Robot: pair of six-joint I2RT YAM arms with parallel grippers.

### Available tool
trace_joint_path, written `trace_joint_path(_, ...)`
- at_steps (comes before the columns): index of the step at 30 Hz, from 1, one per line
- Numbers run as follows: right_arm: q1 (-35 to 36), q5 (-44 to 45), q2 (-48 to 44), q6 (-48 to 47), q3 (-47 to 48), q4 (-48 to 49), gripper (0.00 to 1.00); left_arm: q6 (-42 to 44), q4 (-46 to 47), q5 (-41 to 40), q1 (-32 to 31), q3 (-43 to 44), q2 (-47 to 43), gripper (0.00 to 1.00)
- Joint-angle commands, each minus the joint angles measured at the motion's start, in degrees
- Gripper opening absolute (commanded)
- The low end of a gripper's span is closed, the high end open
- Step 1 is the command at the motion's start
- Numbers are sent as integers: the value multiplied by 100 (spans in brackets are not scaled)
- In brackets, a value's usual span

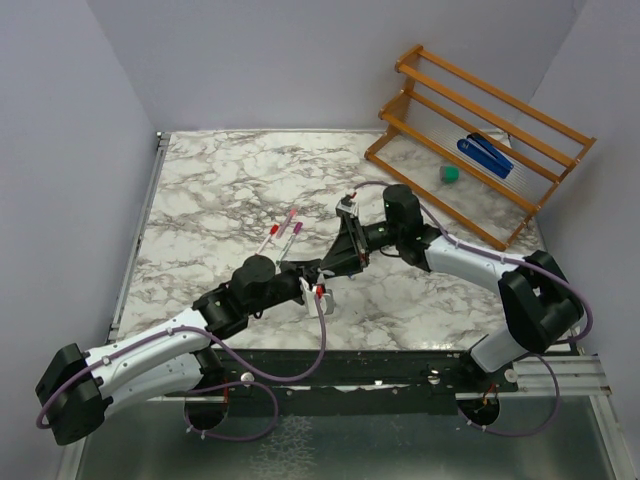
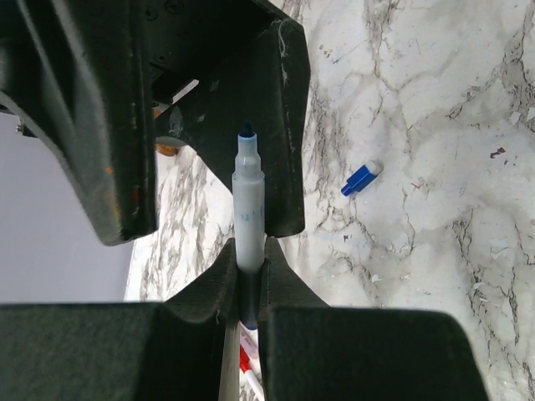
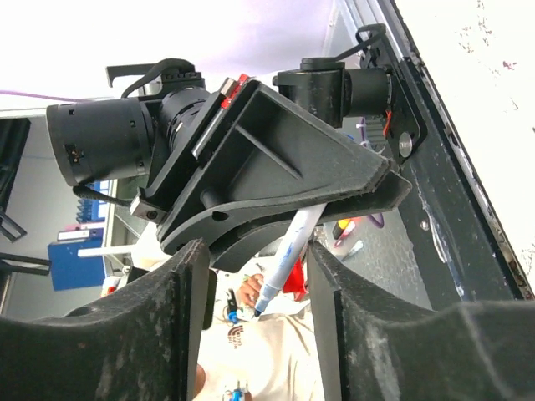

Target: Insert the pens into the pen caps

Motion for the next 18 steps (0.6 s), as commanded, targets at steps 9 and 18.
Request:
trace_joint_path(9,-1642,703,-19,944,-386,1737,64,-363,135,-105,10,198,9,0)
trace_joint_path(18,-1105,4610,-775,-4521,542,-3644,58,-2543,-293,607,338,677,212,0)
